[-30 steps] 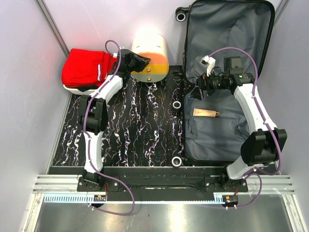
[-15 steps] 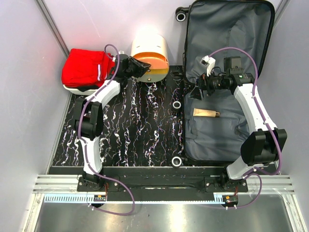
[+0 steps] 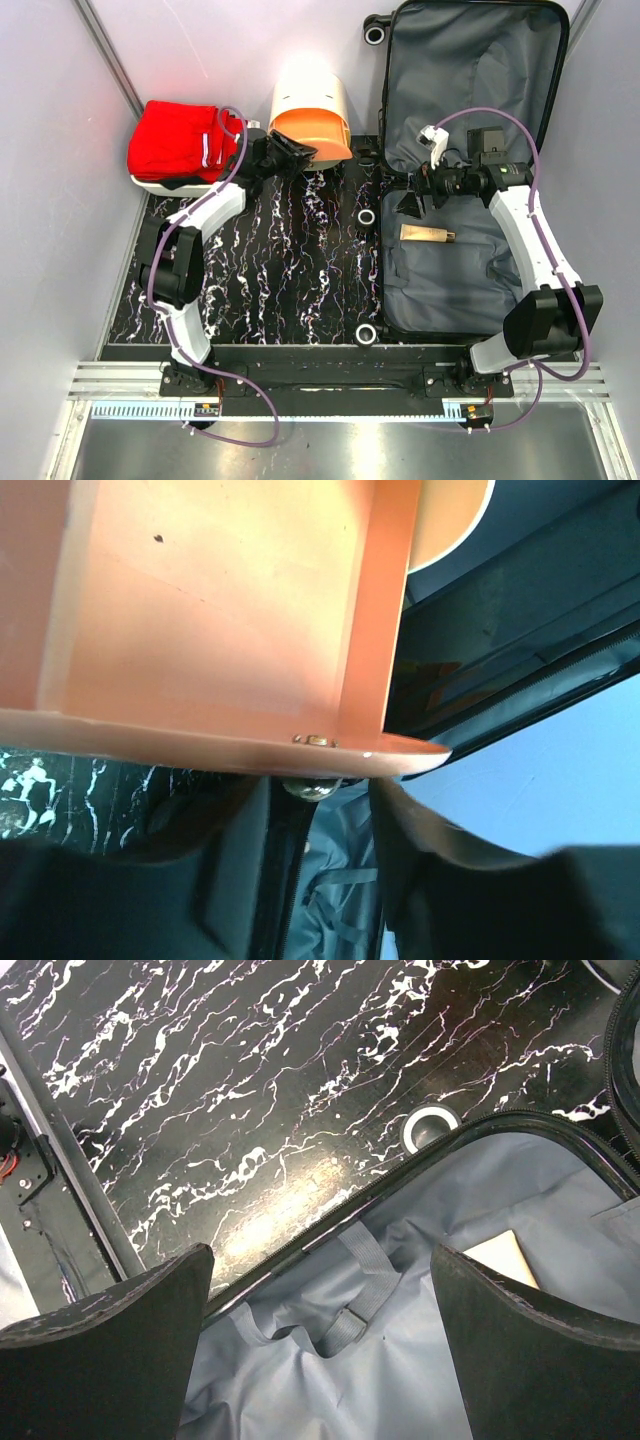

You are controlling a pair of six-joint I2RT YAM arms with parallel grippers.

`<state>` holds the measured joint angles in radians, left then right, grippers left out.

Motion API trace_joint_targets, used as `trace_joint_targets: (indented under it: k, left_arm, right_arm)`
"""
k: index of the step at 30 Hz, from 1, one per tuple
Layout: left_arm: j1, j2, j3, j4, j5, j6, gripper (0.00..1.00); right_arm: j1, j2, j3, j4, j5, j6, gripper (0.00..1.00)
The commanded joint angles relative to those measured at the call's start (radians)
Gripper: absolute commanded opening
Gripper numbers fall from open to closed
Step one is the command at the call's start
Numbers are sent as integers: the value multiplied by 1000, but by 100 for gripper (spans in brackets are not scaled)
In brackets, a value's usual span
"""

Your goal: Open, take out, and arrange the luggage

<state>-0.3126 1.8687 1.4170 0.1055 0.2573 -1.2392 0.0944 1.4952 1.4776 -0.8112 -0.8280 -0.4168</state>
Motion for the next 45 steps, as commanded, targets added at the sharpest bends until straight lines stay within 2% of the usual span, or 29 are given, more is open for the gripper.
trace_joint_targets:
  k: [1,2,4,8,12,18,24,30,35,38,42,45]
  left_arm:
    - [-3,-78,0,43,31,38,69]
    - [0,-85,-3,42,27,56,88]
    - [9,-115,-27,51,17,125,98]
    - [53,-190,-84,48,40,277,99]
    - [98,-275,-101,-42,115,563,99]
    - [129,-371,-141,-15,259,823,99]
    - [127,-394,-142,19,411,888,99]
    - [129,-391,-124,-1,419,932,99]
    - [127,-378,-107,-1,424,960,99]
    - [129,-368,-96,-4,424,984,99]
    - [127,-355,-67,-9,433,1040,98]
    - [118,-336,-20,-50,435,1107,94]
  right_arm:
    - [-2,-49,-14,-6,41,-49,100]
    - [-5,-50,-16,-9,52,-63,100]
    - [-24,-56,-30,-17,84,-121,100]
    - [-53,-47,-68,-57,147,-275,100]
    - [-67,-18,-126,-82,226,-459,100]
    - [-70,111,-129,-46,326,-572,96]
    - [-88,301,-65,37,400,-645,89]
    - [-134,388,-69,59,446,-734,82]
    - [-154,419,-102,69,460,-769,70]
    - [-159,416,-137,75,469,-803,67]
    - [-165,405,-146,72,457,-797,51]
    - [-166,372,-129,47,422,-786,44]
